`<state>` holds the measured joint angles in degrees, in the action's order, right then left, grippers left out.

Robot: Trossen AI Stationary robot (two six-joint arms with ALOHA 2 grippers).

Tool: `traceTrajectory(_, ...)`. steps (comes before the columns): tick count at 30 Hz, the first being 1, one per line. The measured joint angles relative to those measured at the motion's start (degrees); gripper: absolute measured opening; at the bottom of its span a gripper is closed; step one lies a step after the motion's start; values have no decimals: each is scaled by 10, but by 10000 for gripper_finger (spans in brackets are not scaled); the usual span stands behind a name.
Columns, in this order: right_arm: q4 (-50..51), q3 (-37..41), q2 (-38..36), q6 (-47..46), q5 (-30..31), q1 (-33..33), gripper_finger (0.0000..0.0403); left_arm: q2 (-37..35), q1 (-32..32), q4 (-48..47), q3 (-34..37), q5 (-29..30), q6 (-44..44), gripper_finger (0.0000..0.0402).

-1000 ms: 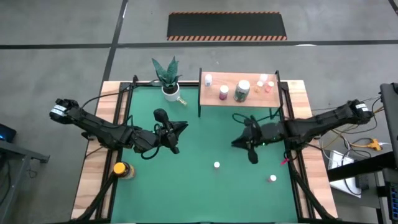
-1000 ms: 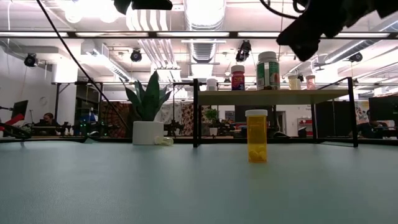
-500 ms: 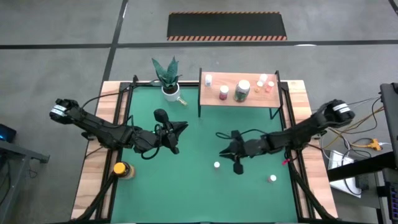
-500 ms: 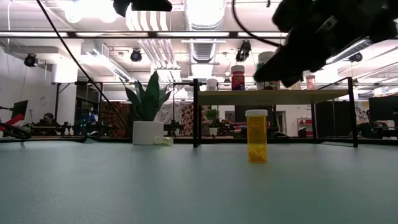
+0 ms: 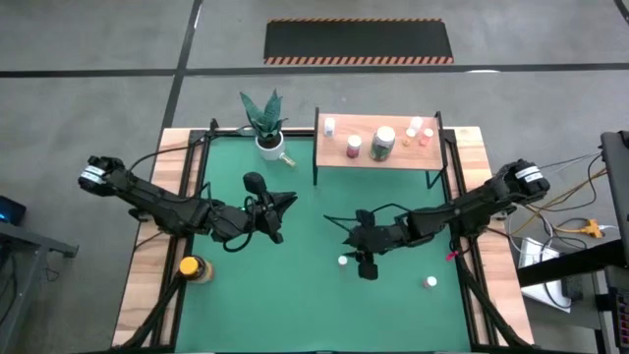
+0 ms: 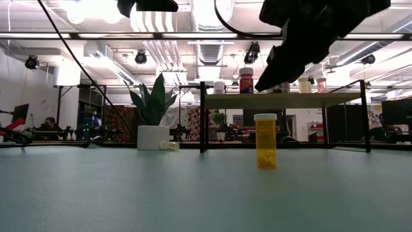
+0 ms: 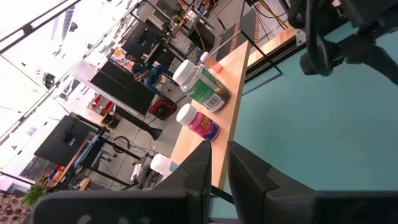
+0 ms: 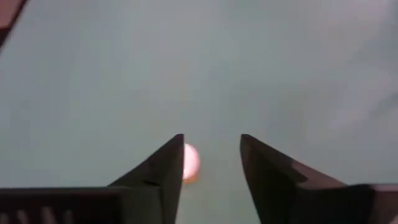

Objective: Pick and place medicine bottles onto shelf by color
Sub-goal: Put the orange pill bottle on the shelf

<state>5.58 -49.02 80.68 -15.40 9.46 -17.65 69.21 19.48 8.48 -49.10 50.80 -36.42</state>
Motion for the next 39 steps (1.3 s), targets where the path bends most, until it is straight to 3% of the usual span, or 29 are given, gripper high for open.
traceTrajectory(8, 16, 4, 11, 0, -39, -9, 217, 0, 0, 0, 0, 0, 0, 33)
traceTrajectory(12, 9, 9, 19, -18, -34, -9, 221, 0, 0, 0, 0, 0, 0, 33)
traceTrajectory(21, -67, 4, 114, -3, -50, -9, 221, 0, 0, 1, 0, -1, 0, 33)
traceTrajectory(25, -77, -1, 111, -3, -50, -9, 203, 0, 0, 0, 0, -1, 0, 33)
traceTrajectory(39, -73, -1, 99, -7, -50, -9, 80, 0, 0, 0, 0, -1, 0, 33)
